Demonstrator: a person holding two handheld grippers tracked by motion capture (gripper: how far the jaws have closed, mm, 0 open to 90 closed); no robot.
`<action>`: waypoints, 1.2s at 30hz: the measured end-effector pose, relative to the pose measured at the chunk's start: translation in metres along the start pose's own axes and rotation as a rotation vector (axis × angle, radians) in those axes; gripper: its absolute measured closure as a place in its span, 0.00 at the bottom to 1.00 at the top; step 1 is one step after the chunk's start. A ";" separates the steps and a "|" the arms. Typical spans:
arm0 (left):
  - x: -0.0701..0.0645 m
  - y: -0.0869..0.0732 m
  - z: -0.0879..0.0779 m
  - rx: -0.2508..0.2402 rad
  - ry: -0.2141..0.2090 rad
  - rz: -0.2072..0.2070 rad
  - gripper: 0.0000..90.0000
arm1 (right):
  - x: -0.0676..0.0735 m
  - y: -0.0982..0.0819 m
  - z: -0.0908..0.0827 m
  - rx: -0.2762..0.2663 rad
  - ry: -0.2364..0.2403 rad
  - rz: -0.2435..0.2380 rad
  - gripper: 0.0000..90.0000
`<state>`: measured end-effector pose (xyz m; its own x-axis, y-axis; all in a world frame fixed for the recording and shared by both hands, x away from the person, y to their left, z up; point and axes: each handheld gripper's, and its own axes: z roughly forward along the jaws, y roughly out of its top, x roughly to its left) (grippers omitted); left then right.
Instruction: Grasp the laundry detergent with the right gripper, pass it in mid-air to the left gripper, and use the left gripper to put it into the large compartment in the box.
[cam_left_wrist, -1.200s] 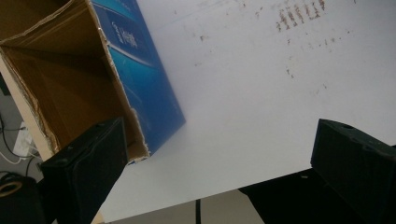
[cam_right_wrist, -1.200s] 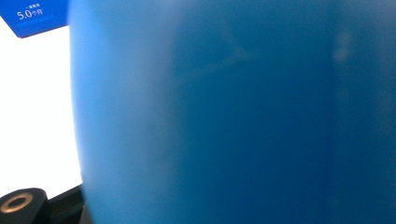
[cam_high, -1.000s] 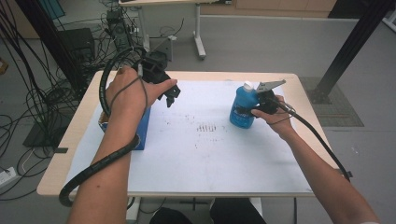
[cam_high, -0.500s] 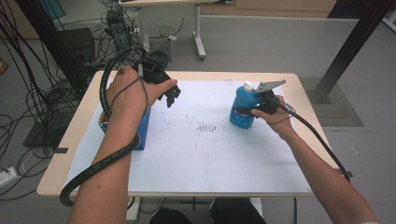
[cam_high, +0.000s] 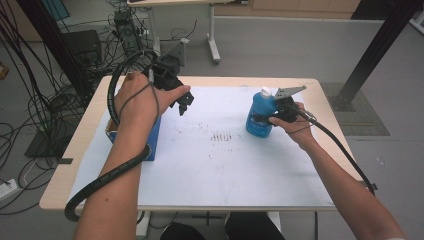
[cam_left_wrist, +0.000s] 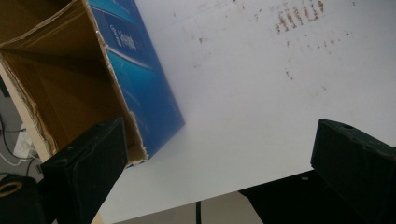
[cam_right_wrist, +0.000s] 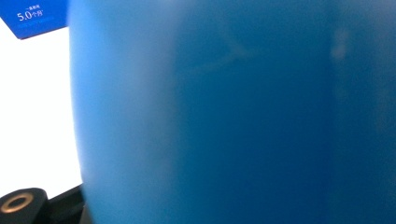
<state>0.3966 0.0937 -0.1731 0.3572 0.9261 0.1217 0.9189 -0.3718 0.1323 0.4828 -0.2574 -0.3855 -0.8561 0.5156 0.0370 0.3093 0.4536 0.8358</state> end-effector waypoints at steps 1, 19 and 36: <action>0.000 0.000 0.000 0.001 -0.002 0.000 0.05 | 0.000 0.000 0.000 0.000 0.000 0.001 0.49; 0.000 0.001 0.000 0.003 0.002 0.003 0.05 | 0.000 0.000 0.000 -0.002 0.000 0.002 0.49; 0.000 0.000 0.000 0.002 0.006 -0.001 0.05 | 0.000 0.000 0.000 -0.002 -0.001 0.001 0.49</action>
<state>0.3968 0.0941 -0.1730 0.3555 0.9259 0.1276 0.9193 -0.3710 0.1309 0.4829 -0.2576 -0.3857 -0.8555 0.5164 0.0372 0.3088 0.4514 0.8372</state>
